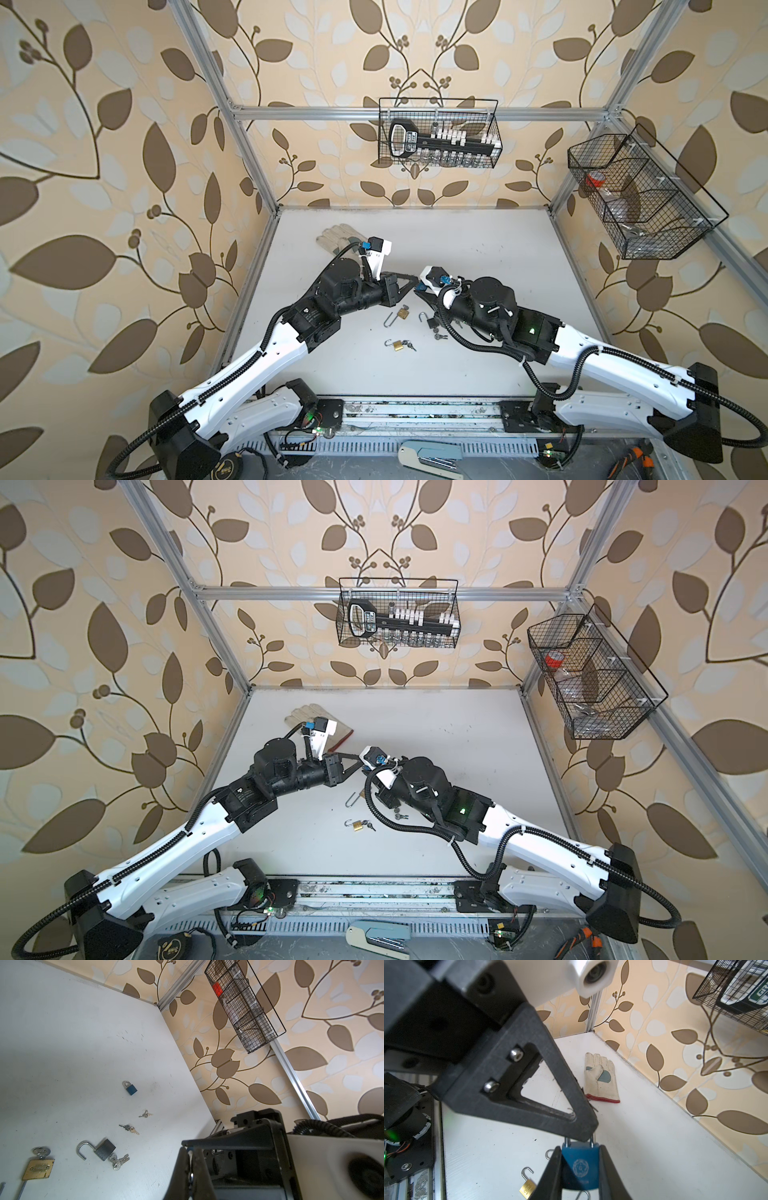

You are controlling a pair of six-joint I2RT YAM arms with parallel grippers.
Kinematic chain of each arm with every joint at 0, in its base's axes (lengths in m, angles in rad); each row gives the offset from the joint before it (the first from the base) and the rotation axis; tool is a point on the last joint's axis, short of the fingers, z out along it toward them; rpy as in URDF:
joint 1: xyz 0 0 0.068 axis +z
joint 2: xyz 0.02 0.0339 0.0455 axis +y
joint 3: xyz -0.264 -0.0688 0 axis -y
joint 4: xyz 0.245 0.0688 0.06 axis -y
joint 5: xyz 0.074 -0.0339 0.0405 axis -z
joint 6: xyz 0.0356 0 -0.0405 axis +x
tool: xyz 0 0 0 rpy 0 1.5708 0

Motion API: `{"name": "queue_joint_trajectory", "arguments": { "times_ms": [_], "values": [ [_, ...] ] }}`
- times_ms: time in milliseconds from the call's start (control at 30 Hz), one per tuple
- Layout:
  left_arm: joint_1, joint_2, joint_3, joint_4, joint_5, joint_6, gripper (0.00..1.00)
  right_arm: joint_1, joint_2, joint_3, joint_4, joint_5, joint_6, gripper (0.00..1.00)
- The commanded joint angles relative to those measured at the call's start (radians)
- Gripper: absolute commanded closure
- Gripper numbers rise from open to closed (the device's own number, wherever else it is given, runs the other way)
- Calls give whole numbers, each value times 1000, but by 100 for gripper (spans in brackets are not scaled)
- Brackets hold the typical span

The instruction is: Lock with the key

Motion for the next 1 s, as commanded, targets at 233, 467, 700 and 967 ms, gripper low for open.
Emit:
{"name": "queue_joint_trajectory", "arguments": {
  "times_ms": [233, 467, 700, 967],
  "values": [
    [30, -60, 93, -417, -328, 152, 11, -332, 109, 18, -260, -96, 74, 100],
    [136, -93, -77, -359, -232, 56, 1, -494, 382, 102, -384, -203, 79, 100],
    [178, -140, -202, -309, -207, -24, 1, -512, 575, 161, -384, -161, 47, 100],
    [182, -164, -214, -338, -215, -17, 1, -524, 703, 217, -399, -123, 35, 98]
  ]
}}
